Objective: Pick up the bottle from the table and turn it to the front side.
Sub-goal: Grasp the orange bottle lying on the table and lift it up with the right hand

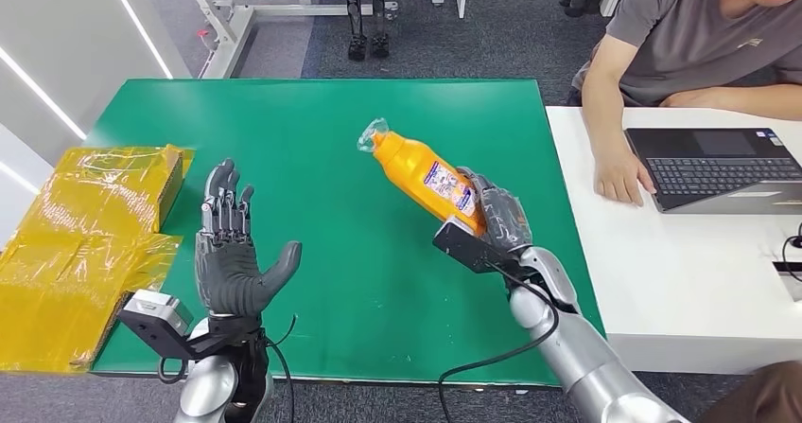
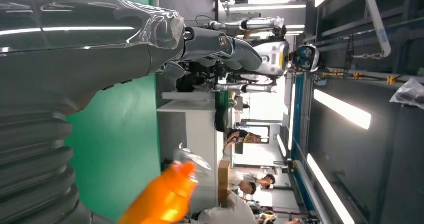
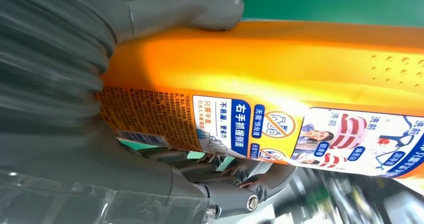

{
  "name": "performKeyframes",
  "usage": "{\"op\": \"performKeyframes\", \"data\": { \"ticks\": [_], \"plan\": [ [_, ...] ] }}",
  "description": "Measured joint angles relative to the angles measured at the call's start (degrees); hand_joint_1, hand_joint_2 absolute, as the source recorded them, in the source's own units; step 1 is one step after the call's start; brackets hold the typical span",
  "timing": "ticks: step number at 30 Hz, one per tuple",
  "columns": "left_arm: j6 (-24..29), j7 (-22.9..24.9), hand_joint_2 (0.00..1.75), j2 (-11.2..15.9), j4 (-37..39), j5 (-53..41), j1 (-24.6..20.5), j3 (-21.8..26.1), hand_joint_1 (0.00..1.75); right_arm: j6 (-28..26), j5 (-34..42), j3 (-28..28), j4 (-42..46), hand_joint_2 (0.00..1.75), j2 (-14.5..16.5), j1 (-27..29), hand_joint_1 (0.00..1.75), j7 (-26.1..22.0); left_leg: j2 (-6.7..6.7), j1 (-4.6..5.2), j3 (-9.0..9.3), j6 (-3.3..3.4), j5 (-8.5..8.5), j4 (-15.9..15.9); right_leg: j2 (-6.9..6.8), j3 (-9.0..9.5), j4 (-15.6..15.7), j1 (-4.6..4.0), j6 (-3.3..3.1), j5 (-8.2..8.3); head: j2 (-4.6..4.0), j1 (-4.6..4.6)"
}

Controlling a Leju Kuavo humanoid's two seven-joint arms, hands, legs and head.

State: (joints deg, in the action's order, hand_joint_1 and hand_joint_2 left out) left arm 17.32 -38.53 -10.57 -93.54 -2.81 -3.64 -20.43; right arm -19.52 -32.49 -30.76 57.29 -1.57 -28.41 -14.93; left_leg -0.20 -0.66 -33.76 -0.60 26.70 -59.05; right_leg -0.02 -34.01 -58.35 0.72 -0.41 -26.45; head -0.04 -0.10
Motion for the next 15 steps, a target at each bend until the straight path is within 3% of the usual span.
{"op": "performKeyframes", "data": {
  "ticks": [6,15],
  "plan": [
    [-3.24,1.39,1.75,-0.21,0.36,1.41,-1.52,-0.95,0.0,-6.06,-1.27,3.08,11.33,1.75,2.99,7.65,1.75,-5.65,0.02,0.01,0.0,0.0,0.01,0.0,0.02,-0.01,0.01,0.01,0.0,0.0,0.0,-0.01],
    [-7.19,2.67,1.75,-0.89,3.34,4.09,-3.42,-1.26,0.0,-8.62,-2.35,4.93,18.4,1.75,5.01,11.31,1.75,-10.62,0.03,0.01,0.01,0.01,0.0,-0.02,0.05,-0.01,0.01,0.02,0.0,0.02,0.0,0.0]
  ]
}}
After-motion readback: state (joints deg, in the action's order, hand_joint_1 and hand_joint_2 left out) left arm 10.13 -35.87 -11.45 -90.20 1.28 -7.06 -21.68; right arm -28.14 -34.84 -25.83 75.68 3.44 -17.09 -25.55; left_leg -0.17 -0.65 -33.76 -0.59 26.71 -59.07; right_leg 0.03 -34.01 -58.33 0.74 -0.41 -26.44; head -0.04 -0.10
